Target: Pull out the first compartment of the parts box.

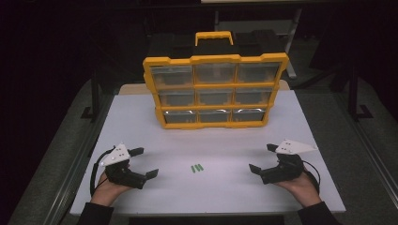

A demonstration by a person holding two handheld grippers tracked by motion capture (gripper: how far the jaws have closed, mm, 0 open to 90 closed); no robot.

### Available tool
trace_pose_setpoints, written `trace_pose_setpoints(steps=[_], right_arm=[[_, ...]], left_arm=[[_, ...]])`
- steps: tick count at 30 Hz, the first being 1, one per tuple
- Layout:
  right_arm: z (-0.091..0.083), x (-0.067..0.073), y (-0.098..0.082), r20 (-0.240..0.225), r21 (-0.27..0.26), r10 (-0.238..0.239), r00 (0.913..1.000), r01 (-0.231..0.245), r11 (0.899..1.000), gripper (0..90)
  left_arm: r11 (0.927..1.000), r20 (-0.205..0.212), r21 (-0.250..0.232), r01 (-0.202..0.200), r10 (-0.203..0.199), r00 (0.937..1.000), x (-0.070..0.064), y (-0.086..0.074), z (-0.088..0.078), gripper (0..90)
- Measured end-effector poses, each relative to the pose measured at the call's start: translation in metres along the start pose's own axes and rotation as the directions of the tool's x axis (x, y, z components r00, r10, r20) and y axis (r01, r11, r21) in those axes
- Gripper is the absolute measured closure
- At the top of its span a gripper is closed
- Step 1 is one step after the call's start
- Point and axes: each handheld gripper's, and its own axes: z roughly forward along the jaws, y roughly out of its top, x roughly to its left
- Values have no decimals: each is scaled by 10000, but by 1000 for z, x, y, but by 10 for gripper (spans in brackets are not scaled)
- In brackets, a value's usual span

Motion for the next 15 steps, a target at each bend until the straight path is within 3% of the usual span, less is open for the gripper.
trace_pose_setpoints(steps=[15], right_arm=[[0,2,1,-95,-159,-28,10000,27,9999,0]], left_arm=[[9995,230,-313,-3,10,9997,2,6,1,0]])
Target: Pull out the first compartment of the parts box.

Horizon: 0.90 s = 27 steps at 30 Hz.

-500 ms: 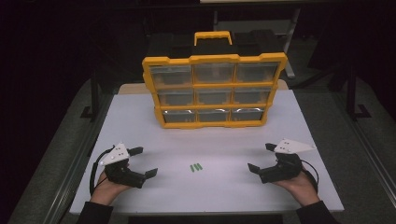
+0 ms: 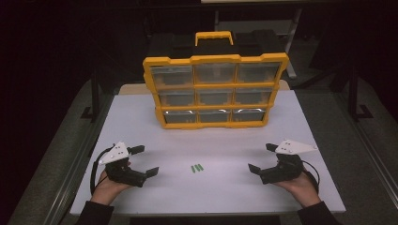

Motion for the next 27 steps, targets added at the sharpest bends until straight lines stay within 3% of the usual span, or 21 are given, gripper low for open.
trace_pose_setpoints(steps=[27], right_arm=[[3,2,2,-140,-151,-21,9999,19,9999,0]], left_arm=[[9995,309,-224,-201,208,9993,-2,13,15,0]])
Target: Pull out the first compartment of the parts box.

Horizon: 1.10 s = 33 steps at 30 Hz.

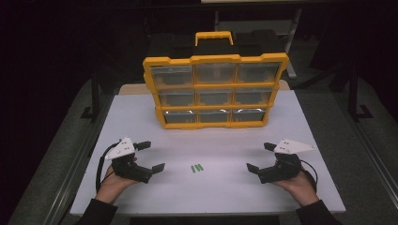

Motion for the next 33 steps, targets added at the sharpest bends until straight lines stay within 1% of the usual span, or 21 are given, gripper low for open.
trace_pose_setpoints(steps=[2,3,4,5,7,12,16,17,23,27,28,33], right_arm=[[0,0,0,3,6,-15,10000,15,10000,0],[0,0,0,5,1,-24,10000,24,10000,0],[0,0,0,2,-1,-14,10000,14,10000,0],[0,0,0,-12,-4,-8,10000,8,10000,0],[0,0,0,1,6,-29,10000,29,10000,0],[0,0,0,0,-19,-13,10000,13,10000,0],[0,0,0,10,11,-39,10000,39,10000,0],[0,0,0,10,11,-39,10000,39,10000,0],[0,0,0,39,-25,12,10000,-12,10000,0],[0,0,0,46,-9,-5,10000,5,10000,0],[0,0,0,22,-16,19,10000,-19,10000,0],[0,0,0,34,-31,22,10000,-22,10000,0]], left_arm=[[10000,8,42,-18,18,10000,0,1,2,0],[10000,52,7,43,-43,10000,0,1,3,3],[10000,98,-13,84,-84,9999,0,1,3,28],[10000,115,-26,24,-24,9999,0,2,3,39],[9999,96,-109,40,-39,9999,0,3,4,38],[10000,3,-97,21,-21,10000,0,5,5,28],[9999,-56,-109,-101,101,9999,0,7,8,12],[9997,-73,-30,-235,235,9997,0,8,9,12],[9998,-48,6,-213,213,9998,-1,10,14,0],[9996,-65,34,-297,298,9995,-2,12,16,0],[9993,-75,67,-372,373,9993,-2,13,17,0],[9990,-56,10,-446,446,9990,-2,15,20,0]])
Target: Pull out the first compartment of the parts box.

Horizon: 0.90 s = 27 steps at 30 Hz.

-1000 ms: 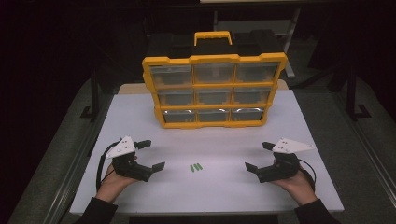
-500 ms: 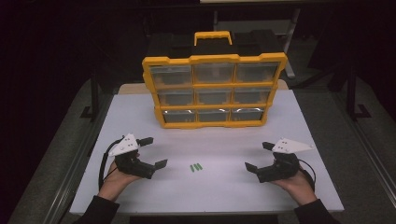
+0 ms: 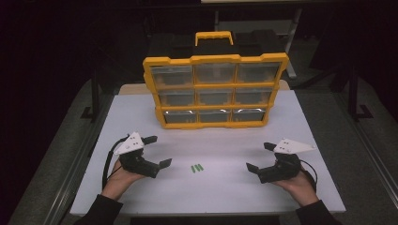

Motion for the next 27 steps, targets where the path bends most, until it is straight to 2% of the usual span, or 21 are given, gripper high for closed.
trace_pose_setpoints(steps=[27], right_arm=[[0,1,0,-10,-7,-83,10000,83,10000,0]], left_arm=[[9999,222,-116,-71,73,9997,1,12,17,0]])
